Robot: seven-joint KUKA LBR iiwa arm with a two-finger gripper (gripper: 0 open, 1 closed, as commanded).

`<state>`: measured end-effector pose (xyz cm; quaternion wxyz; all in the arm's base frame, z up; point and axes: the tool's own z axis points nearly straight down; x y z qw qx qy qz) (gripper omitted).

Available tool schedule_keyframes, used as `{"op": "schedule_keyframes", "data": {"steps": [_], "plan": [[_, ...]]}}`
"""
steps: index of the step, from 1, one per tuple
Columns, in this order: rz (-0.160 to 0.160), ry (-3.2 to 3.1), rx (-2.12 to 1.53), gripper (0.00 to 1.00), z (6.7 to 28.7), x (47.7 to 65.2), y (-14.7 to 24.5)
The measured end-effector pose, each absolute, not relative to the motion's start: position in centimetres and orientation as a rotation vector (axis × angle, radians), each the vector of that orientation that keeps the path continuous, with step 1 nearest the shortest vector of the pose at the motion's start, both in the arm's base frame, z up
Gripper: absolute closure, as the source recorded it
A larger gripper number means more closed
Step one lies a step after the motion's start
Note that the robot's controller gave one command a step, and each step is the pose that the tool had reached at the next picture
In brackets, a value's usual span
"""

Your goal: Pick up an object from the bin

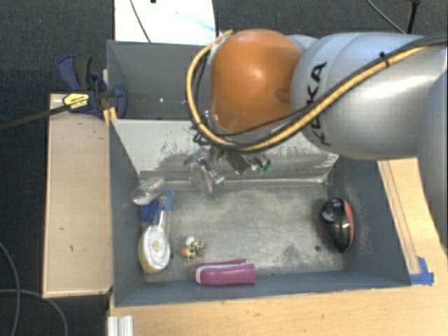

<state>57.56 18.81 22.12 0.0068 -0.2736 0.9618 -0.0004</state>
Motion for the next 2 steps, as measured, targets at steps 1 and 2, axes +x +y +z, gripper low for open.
{"op": "schedule_keyframes", "data": {"steps": [1,2], "plan": [[0.006,3.004,-0.927,1.0,15.7,56.0,26.0],[0.002,2.823,-1.382,1.0,12.6,51.4,24.1]]}}
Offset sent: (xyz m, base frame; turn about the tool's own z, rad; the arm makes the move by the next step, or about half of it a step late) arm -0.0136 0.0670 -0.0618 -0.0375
